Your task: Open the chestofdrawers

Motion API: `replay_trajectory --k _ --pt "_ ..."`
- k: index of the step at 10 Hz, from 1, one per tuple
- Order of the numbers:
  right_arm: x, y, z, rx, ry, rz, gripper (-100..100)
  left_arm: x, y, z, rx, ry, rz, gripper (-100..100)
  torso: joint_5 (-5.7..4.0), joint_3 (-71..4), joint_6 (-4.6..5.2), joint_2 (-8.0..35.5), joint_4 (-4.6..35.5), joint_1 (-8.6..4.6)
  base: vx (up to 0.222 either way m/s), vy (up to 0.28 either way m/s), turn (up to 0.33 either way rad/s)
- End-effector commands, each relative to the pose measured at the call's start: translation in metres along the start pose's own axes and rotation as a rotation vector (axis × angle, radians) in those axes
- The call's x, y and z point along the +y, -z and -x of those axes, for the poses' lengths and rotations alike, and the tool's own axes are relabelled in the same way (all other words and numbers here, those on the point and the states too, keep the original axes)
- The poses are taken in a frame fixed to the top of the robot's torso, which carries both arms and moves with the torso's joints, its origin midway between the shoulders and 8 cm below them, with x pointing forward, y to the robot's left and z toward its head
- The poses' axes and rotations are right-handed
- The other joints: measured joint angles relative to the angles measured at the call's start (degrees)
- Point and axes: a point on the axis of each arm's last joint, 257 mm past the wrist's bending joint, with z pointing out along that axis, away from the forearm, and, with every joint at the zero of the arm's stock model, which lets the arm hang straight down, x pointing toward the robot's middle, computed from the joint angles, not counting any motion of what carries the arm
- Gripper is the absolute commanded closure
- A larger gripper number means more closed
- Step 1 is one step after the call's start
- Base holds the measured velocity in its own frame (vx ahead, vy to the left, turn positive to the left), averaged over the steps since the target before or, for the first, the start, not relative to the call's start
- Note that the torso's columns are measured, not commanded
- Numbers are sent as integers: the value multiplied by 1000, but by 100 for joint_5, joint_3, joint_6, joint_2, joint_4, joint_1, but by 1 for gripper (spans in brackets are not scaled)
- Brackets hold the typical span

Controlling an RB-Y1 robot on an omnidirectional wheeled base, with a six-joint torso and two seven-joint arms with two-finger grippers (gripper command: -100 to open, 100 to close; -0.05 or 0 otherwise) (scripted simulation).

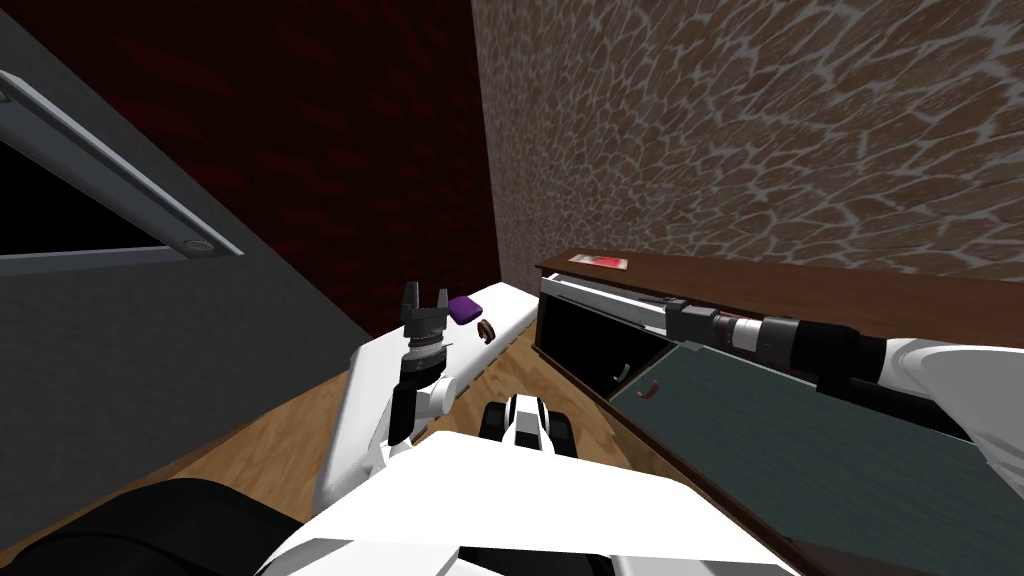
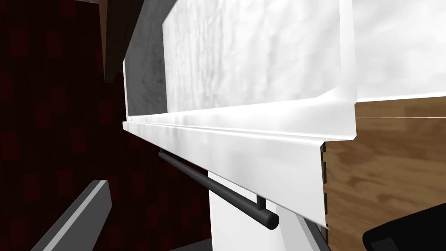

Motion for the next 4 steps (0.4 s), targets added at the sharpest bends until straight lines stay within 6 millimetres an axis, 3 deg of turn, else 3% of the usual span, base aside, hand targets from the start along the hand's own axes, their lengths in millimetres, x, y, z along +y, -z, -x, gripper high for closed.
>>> replay_trajectory --k 1,4 --pt "0 0 0 0 -1 1 0 0 0 0 0 0 0 0 -1 -1 2 -2 -1 -1 0 0 0" --pt "1 0 0 -1 -2 2 0 0 0 0 0 0 0 0 -3 -2 3 -4 -4 -4 0 0 0"
